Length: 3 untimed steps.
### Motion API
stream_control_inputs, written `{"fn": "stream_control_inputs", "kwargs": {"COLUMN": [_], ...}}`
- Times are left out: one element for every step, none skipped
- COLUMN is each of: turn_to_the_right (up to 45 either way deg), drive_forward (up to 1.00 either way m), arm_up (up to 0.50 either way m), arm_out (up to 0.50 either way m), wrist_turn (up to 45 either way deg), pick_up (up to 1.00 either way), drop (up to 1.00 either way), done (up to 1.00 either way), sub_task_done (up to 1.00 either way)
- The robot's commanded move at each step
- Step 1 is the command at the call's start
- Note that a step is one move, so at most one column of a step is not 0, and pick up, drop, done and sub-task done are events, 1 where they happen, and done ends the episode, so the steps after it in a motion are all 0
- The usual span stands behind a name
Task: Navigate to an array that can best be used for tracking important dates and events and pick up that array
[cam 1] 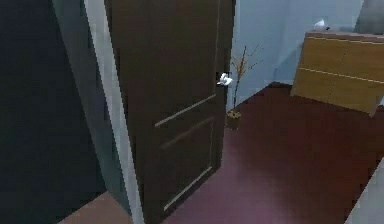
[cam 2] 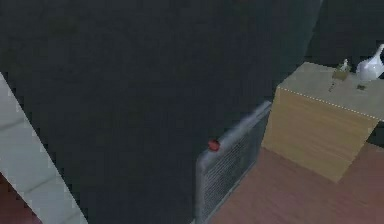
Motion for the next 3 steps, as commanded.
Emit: {"fn": "stream_control_inputs", "kwargs": {"turn_to_the_right": [0.0,0.0,33.0], "drive_forward": [0.15,0.35,0.0], "arm_up": [0.0,0.0,0.0], "arm_out": [0.0,0.0,0.0], "wrist_turn": [0.0,0.0,0.0], "pick_up": [0.0,0.0,0.0], "drop": [0.0,0.0,0.0], "done": [0.0,0.0,0.0], "sub_task_done": [0.0,0.0,0.0]}}
